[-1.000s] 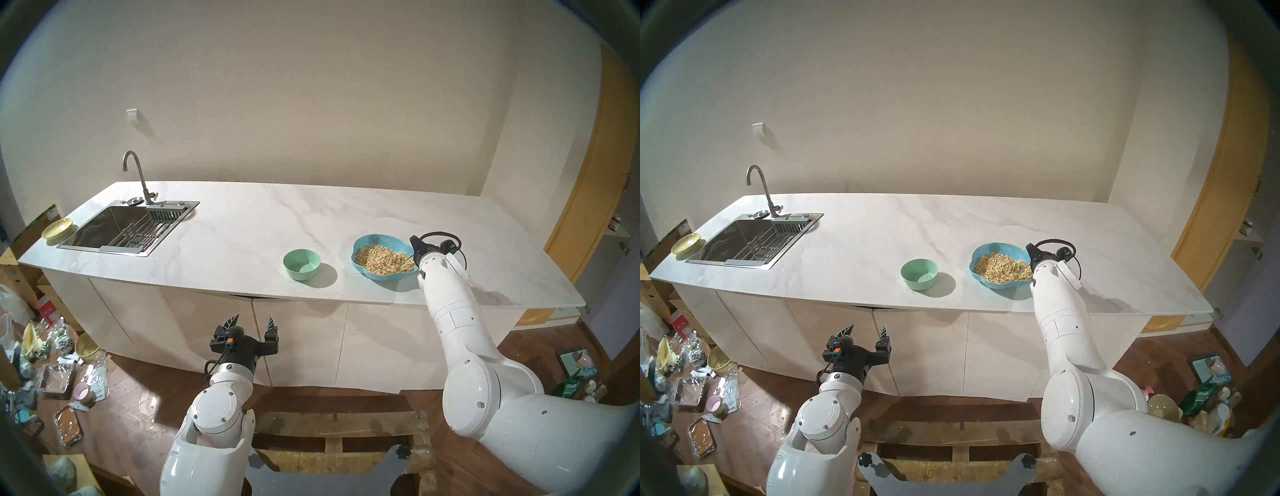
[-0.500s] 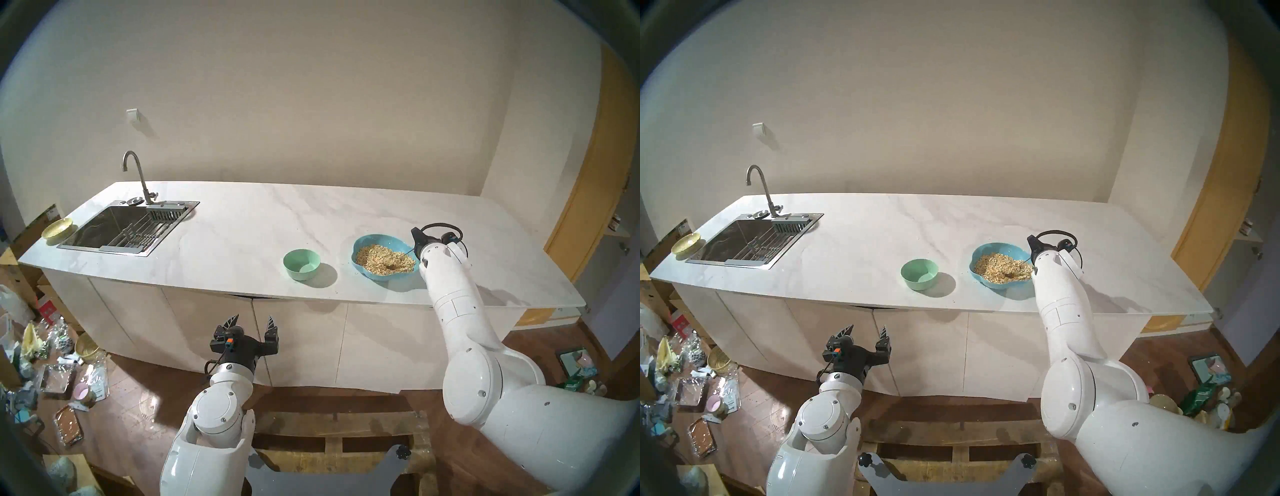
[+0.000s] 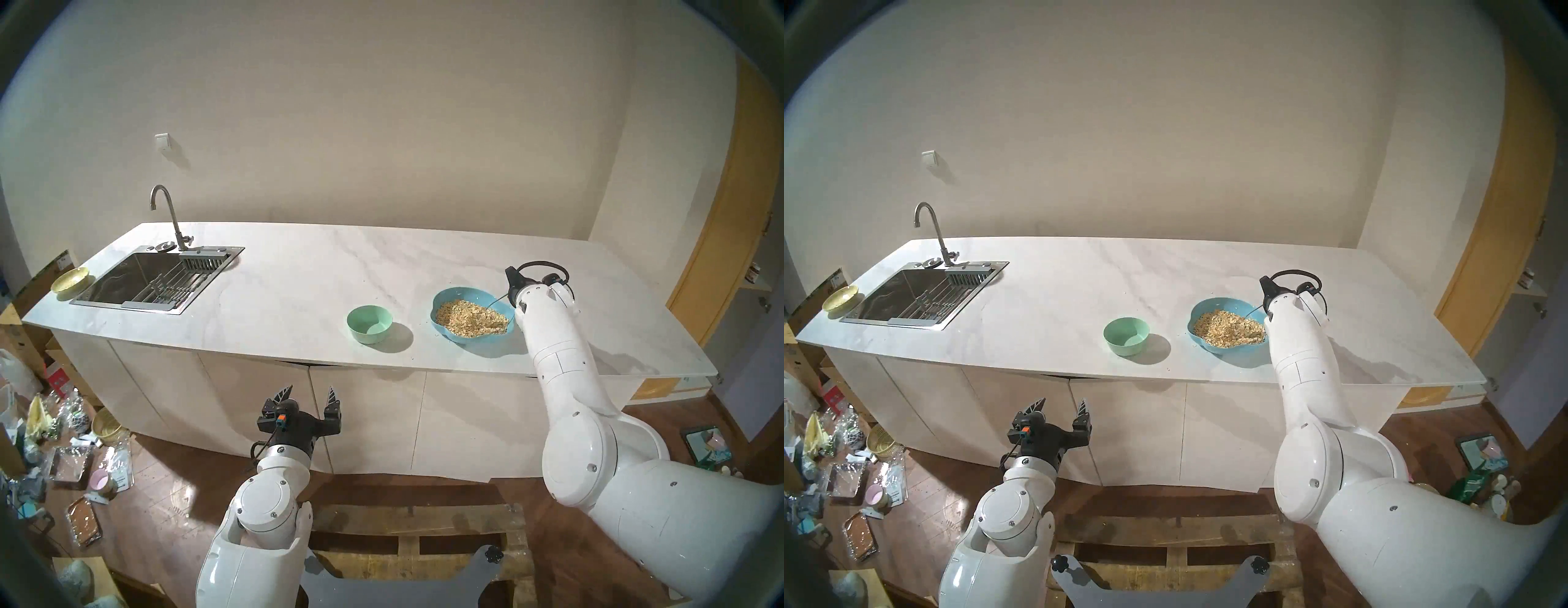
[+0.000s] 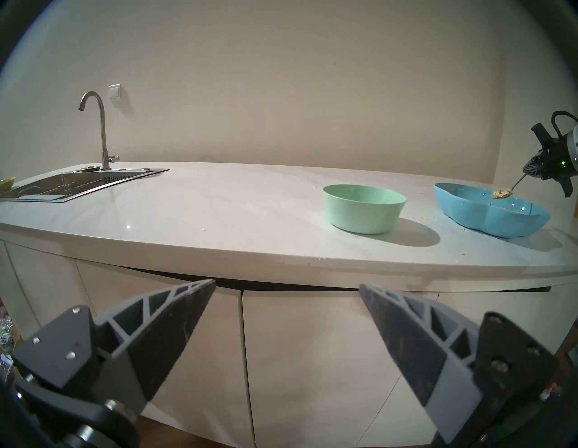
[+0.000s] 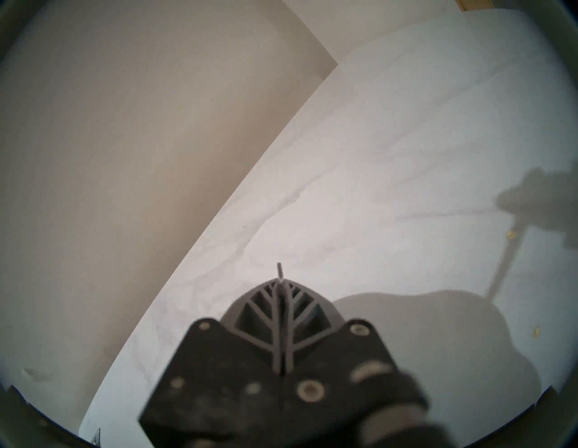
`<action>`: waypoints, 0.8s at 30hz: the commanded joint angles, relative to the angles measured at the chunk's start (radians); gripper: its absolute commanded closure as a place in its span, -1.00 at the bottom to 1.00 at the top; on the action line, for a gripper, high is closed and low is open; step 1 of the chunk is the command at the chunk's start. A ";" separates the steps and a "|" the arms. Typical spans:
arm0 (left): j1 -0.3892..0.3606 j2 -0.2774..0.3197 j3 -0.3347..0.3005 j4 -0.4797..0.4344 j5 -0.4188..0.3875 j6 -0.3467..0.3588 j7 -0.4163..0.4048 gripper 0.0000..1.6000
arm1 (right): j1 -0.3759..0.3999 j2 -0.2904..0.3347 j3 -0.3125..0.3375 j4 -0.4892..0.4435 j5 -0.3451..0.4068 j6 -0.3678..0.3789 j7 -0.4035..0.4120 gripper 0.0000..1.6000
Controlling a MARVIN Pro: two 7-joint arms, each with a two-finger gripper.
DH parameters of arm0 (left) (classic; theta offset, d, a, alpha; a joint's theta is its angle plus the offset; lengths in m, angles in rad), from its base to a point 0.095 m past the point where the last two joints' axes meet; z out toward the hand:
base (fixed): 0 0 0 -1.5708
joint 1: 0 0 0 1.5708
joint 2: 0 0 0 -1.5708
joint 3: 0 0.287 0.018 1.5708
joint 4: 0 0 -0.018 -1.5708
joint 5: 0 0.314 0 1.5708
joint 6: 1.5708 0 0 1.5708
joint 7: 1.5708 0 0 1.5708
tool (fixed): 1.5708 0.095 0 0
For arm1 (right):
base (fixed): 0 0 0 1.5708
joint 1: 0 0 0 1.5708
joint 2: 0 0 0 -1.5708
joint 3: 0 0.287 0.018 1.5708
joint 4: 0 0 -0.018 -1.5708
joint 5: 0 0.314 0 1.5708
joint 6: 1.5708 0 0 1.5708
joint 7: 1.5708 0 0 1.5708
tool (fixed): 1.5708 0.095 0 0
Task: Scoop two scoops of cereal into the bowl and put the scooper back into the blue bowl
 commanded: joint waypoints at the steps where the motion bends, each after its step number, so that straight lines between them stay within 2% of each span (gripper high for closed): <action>1: -0.004 0.001 0.003 -0.025 -0.002 -0.006 -0.004 -1.00 | 0.043 -0.016 0.002 -0.031 0.014 0.001 0.003 1.00; 10: -0.004 0.001 0.003 -0.026 -0.002 -0.006 -0.004 -1.00 | 0.028 -0.046 0.006 -0.068 0.033 0.008 -0.014 1.00; 24: -0.004 0.000 0.003 -0.025 -0.001 -0.006 -0.004 -1.00 | -0.031 -0.120 -0.014 -0.221 0.059 0.047 -0.042 1.00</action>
